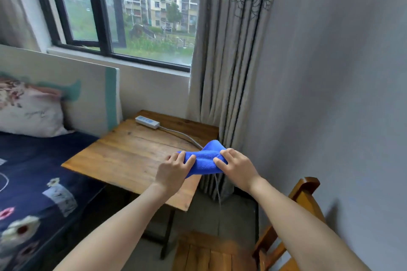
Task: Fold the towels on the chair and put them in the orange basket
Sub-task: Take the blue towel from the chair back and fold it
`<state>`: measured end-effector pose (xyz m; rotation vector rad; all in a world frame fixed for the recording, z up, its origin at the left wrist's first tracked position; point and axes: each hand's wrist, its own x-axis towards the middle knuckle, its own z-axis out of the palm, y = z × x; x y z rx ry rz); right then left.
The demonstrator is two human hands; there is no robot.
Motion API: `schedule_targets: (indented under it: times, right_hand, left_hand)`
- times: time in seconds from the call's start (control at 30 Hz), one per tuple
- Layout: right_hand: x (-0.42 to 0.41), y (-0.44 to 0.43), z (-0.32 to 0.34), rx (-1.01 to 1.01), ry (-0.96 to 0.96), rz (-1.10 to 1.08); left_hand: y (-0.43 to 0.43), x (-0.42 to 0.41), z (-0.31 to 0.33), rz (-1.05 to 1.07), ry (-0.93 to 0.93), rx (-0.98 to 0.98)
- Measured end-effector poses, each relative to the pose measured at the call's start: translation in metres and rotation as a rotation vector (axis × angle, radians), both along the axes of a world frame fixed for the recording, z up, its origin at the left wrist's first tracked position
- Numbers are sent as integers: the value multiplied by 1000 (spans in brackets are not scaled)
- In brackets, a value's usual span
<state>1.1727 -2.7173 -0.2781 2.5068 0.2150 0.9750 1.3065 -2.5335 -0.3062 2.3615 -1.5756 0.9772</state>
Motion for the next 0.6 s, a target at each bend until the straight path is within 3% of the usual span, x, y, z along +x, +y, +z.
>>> schedule_targets:
  times: [0.17, 0.3, 0.6]
  right_hand:
    - [70, 69, -9, 14, 58, 227]
    - [116, 141, -16, 34, 149, 346]
    - [195, 366, -7, 12, 76, 720]
  left_hand:
    - [99, 22, -9, 226, 66, 32]
    - [183, 33, -5, 390, 2, -22]
    - [402, 32, -7, 744, -6, -53]
